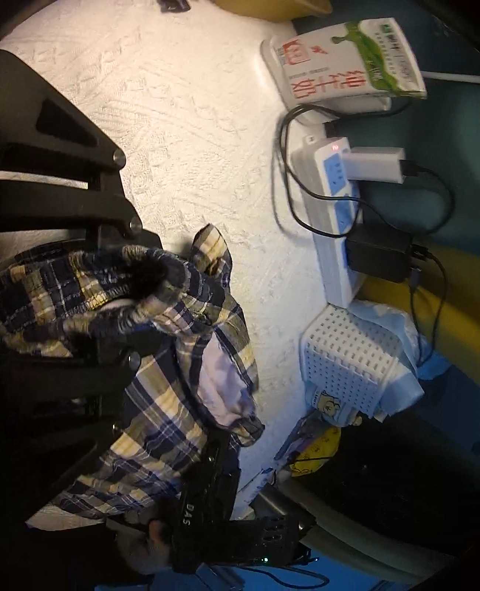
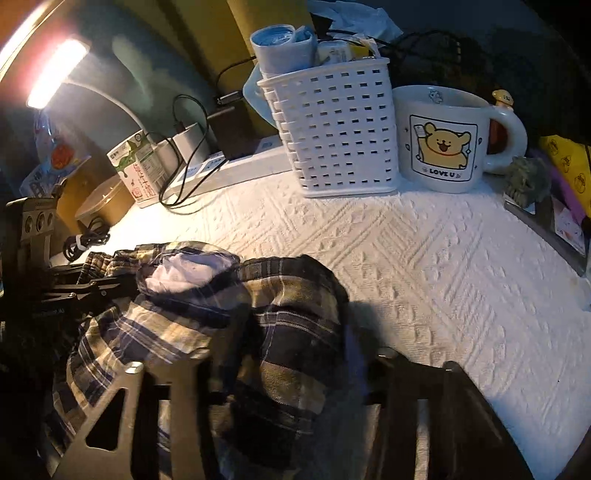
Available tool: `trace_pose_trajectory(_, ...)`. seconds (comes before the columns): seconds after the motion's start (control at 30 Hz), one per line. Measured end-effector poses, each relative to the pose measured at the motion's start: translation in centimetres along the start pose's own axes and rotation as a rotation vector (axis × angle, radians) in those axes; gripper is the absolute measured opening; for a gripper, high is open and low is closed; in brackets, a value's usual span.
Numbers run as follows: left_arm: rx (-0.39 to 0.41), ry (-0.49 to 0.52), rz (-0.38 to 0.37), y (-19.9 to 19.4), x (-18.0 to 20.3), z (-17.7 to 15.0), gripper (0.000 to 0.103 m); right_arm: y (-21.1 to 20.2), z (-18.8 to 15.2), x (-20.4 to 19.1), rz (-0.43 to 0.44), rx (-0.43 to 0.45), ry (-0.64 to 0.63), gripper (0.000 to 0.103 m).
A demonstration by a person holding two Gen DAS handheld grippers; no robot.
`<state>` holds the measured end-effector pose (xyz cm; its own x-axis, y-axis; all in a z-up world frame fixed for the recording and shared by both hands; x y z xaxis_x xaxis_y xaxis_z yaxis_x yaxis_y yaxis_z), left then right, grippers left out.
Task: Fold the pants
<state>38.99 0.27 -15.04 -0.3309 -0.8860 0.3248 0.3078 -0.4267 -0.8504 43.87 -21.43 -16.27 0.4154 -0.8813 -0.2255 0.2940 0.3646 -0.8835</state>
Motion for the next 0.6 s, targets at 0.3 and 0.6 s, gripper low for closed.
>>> trace_pose_trajectory(0.3,0.123,0.050,0.037,-4.4,2.3,-0.1,0.018,-2.6,-0.1,-2.4,-0.050,0.086,-0.060,0.025)
trace_pose_trajectory(0.6,0.230,0.078,0.071,-9.1,4.2,-0.8,0.018,-9.1,-0.5,-5.2,-0.083,0.196,-0.100,0.024)
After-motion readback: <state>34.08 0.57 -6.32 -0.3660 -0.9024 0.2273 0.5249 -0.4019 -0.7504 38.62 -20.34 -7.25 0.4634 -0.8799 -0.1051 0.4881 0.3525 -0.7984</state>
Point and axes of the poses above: each gripper's, at about its wrist camera, not at the fingertips, and y roughly the way its jaws point, x to its right, z to its top, the point moved 5 cm from there along y, roughly the way its jaws point, and after that the axes turned 13 degrees about -x, right-handed, at the moved point
